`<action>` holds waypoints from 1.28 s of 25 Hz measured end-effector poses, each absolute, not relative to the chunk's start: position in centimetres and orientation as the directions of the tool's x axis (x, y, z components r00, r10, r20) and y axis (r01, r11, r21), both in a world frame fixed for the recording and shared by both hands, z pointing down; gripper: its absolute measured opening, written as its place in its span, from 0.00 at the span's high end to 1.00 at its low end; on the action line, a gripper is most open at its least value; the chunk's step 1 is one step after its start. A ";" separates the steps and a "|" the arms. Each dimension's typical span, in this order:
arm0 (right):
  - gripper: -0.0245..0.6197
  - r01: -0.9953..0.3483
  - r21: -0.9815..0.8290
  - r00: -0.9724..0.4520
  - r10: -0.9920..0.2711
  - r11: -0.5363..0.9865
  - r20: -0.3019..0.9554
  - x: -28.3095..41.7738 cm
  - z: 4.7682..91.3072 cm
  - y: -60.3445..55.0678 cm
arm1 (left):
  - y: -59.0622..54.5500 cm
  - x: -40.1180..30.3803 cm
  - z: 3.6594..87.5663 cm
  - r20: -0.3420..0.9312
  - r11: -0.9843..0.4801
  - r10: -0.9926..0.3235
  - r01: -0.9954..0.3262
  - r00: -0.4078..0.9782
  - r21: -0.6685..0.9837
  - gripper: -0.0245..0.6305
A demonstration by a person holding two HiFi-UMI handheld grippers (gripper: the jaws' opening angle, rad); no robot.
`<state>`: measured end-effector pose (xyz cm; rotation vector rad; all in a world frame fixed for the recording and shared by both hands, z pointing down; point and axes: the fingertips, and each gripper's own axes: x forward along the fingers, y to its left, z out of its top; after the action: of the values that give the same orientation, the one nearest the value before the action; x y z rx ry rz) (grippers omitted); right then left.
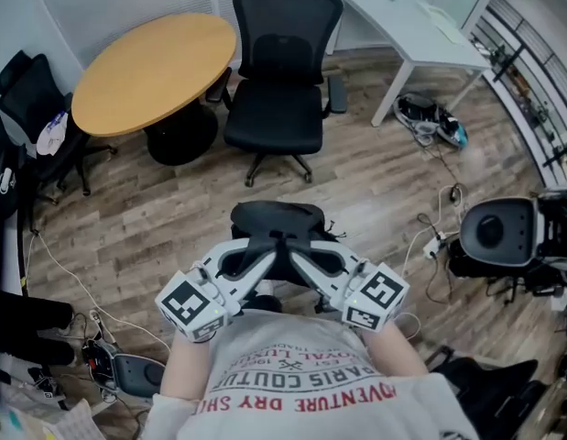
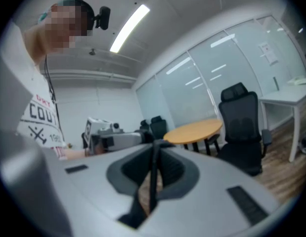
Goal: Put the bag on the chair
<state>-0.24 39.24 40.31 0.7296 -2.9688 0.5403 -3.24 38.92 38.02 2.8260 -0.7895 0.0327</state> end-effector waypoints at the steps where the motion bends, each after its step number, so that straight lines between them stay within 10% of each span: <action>1: 0.89 -0.463 -0.326 -0.885 -0.451 0.824 0.117 -0.9 40.1 38.1 | 37.8 -3.9 37.8 0.076 -0.841 -0.502 -0.507 0.861 0.188 0.86; 32: 0.89 -0.250 -0.273 -0.967 -0.224 0.929 0.123 0.9 40.5 5.8 | 4.8 -2.2 38.3 0.090 -0.691 -0.690 -0.691 0.718 0.212 0.86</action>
<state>0.91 5.78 40.48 0.3690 -2.9966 0.4427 -2.18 4.85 38.33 2.6930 -1.0992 0.0046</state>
